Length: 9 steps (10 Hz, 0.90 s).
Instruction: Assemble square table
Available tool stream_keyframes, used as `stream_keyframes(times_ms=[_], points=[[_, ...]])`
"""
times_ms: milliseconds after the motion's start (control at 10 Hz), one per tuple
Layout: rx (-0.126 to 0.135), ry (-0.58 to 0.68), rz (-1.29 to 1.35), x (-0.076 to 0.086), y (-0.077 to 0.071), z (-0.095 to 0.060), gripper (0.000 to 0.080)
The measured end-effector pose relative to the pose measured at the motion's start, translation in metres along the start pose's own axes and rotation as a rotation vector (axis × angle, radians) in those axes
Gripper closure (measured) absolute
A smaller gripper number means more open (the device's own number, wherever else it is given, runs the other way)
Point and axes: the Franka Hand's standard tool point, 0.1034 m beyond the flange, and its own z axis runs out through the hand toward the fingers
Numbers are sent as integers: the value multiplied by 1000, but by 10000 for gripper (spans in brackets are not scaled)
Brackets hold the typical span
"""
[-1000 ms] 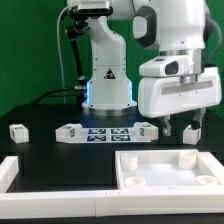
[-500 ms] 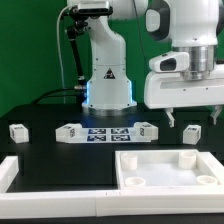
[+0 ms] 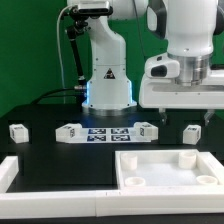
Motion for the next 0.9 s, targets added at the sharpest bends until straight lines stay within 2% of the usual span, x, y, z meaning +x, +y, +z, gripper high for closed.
stream_keyframes(times_ms=[100, 400, 500, 600, 700, 800, 900], points=[[3, -53, 17, 5, 1, 0, 151], [-20, -195, 10, 5, 7, 3, 151], [-16, -266, 30, 2, 7, 6, 151], [34, -343, 95, -2, 2, 14, 151], [71, -405, 136, -4, 0, 19, 151], [80, -436, 149, -5, 2, 22, 151], [77, -430, 146, -4, 2, 22, 151]])
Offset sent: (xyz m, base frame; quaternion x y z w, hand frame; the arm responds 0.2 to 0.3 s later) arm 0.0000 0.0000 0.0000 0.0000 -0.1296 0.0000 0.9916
